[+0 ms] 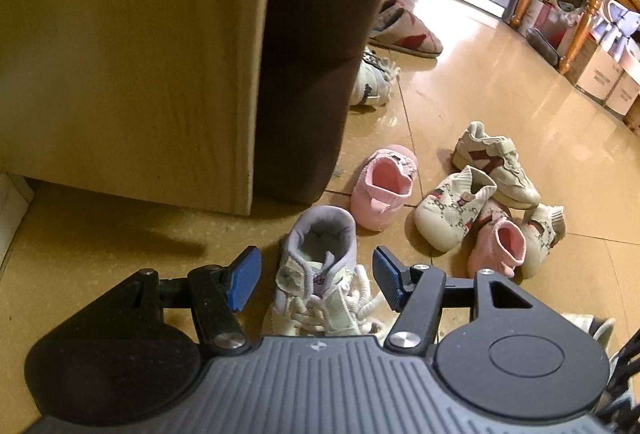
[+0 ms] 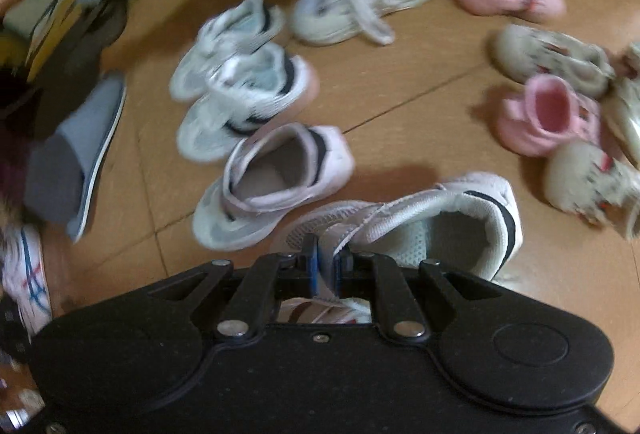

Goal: Organize scattered shoes
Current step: 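Carry the velcro sneaker with the right tool beside the white shoes and open, then grasp a cartoon-print sneaker with the left tool while the right tool grasps a red-lined shoe, then lift the cartoon sneaker with the left tool while the right tool carries the red-lined shoe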

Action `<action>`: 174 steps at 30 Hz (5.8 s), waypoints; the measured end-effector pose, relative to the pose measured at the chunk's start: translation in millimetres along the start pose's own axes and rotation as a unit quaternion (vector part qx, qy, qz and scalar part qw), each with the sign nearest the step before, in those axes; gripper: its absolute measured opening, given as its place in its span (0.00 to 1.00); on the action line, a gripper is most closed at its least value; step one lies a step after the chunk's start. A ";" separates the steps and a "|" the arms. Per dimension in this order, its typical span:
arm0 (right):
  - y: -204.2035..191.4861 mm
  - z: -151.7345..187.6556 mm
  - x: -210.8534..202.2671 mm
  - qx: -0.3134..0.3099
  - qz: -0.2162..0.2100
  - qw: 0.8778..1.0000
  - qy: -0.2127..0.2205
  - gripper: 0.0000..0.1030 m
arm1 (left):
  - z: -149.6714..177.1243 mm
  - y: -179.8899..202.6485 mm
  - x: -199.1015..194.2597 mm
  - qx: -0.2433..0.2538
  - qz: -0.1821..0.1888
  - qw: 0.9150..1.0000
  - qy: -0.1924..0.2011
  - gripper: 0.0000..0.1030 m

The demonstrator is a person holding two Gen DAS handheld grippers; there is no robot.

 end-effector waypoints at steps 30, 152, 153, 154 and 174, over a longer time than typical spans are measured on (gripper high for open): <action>-41.5 0.8 79.4 0.004 -0.045 0.998 -0.054 0.10 | 0.2 -0.3 3.9 -0.004 0.003 1.000 0.001 0.59; 409.9 43.7 -89.3 0.556 0.168 0.744 0.329 0.45 | -175.2 155.0 282.0 0.185 -0.086 0.978 -0.041 0.35; 413.4 44.3 -84.3 0.567 0.164 0.738 0.328 0.45 | -175.6 153.0 281.1 0.184 -0.079 0.979 -0.041 0.33; 416.9 45.0 -79.2 0.577 0.160 0.731 0.326 0.45 | -173.2 152.2 278.5 0.186 -0.067 0.980 -0.036 0.32; 345.0 95.8 -153.8 0.575 0.126 0.707 0.391 0.14 | -132.6 168.5 86.8 0.144 0.049 0.988 0.029 0.29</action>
Point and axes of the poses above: each gripper's, at about its wrist camera, not at the fingertips, and x roughly the way its jaws point, y to its right, z to its underside, the point moved 2 cm from there along x, roughly the way its jaws point, and after that the axes turned 2 degrees about -z, right-handed, at the moved point
